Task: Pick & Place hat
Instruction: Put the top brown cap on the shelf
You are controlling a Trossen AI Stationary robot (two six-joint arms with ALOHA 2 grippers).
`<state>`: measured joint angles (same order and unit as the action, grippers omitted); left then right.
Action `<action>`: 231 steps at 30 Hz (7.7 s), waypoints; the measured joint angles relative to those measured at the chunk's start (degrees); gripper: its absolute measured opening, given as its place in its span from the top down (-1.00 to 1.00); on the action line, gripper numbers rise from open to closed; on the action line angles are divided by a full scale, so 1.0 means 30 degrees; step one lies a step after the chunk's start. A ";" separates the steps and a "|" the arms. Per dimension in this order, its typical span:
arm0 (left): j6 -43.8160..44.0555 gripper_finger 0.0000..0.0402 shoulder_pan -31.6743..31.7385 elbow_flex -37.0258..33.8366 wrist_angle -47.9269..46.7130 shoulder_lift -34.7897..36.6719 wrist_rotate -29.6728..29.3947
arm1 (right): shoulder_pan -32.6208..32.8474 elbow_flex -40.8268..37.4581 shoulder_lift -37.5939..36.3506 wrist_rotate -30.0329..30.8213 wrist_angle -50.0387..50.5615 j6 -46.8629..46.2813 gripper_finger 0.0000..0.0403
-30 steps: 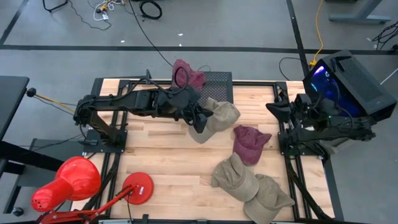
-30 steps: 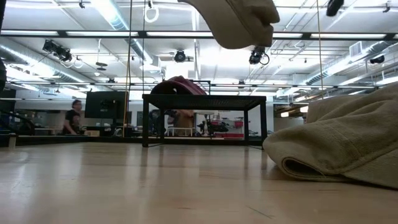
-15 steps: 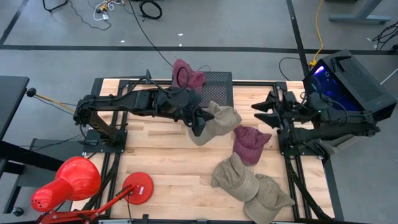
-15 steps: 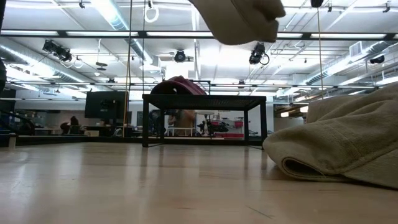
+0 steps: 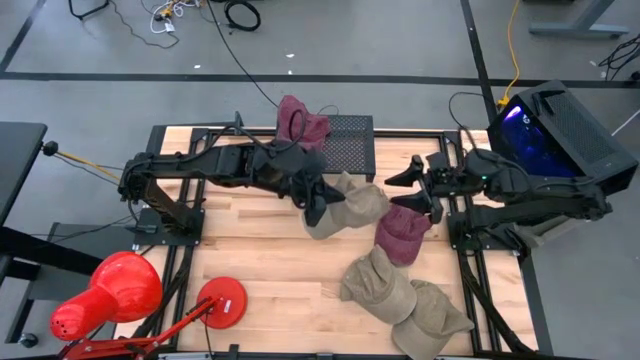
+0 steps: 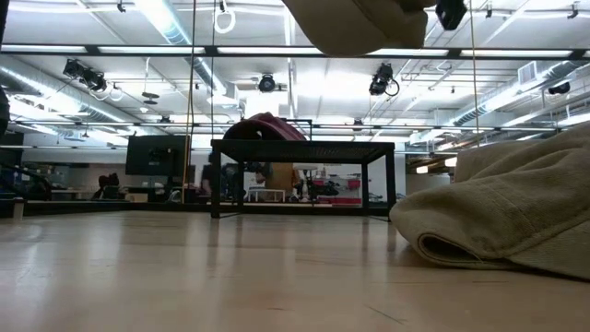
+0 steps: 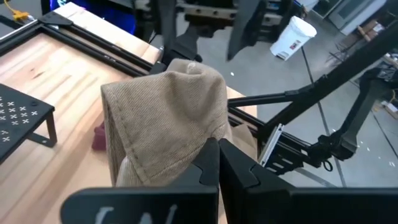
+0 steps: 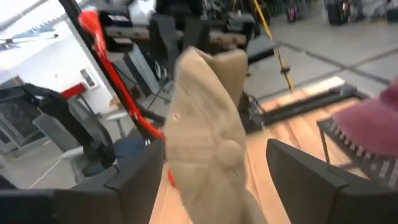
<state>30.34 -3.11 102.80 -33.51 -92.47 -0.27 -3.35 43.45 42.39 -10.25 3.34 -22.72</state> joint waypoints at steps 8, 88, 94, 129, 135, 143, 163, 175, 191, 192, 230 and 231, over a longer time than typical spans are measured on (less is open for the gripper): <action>-0.0244 1.00 -0.0100 0.0000 -0.0017 -0.0007 0.0204 | -0.0888 0.0003 0.1284 -0.1804 -0.0150 -0.0133 -0.42; -0.0344 0.04 0.0234 0.0000 -0.0373 0.1000 -0.0678 | -0.1364 0.2343 0.2833 -0.6116 -0.1011 -0.2376 0.89; -0.0348 0.04 0.0233 0.0006 -0.0358 0.1557 -0.0673 | -0.2118 0.5930 0.4136 -0.7235 0.3039 -0.1273 0.89; -0.0391 0.04 0.0233 0.0000 -0.0345 0.2157 -0.0873 | -0.8662 1.1612 0.9837 -1.0060 0.8771 1.1143 0.89; -0.0391 0.04 0.0233 0.0000 -0.0345 0.2149 -0.1250 | -0.9122 1.1612 0.9837 -0.9321 0.8783 1.2394 0.89; -0.1154 0.04 0.0261 0.0000 -0.0345 0.2143 -0.1686 | -0.9124 1.1612 0.9588 -1.2467 0.8439 1.0949 0.89; -0.1884 0.04 0.0361 -0.0007 -0.0343 0.2040 -0.2120 | -0.7345 1.1612 0.8860 -2.1046 0.0600 0.3676 0.89; -0.1564 0.04 0.0590 -0.0007 -0.0262 0.2040 -0.2418 | -0.6574 1.1612 0.8860 -2.1089 -0.1479 0.2261 0.89; 0.0249 0.04 0.0733 -0.0015 0.0298 0.2047 -0.2534 | -0.6764 1.1612 0.8868 -2.0752 -1.0709 -0.2199 0.89; 0.0572 0.04 0.0799 -0.0015 0.0308 0.2047 -0.2521 | -0.6764 1.1612 0.8868 -2.0756 -1.1345 -0.2490 0.89; 0.1727 -0.98 0.2237 -0.0026 0.4905 -0.0767 0.6156 | -0.7106 1.1612 0.8868 -1.9608 -1.4356 -0.2272 0.89; 0.1757 -0.97 0.2237 -0.0022 0.5436 -0.0844 0.6290 | -0.7106 1.1612 0.8868 -1.9608 -1.4350 -0.2272 0.89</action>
<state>35.61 3.60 102.74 -17.20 -95.00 18.60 -24.67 78.28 68.99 -69.08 -39.71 -29.54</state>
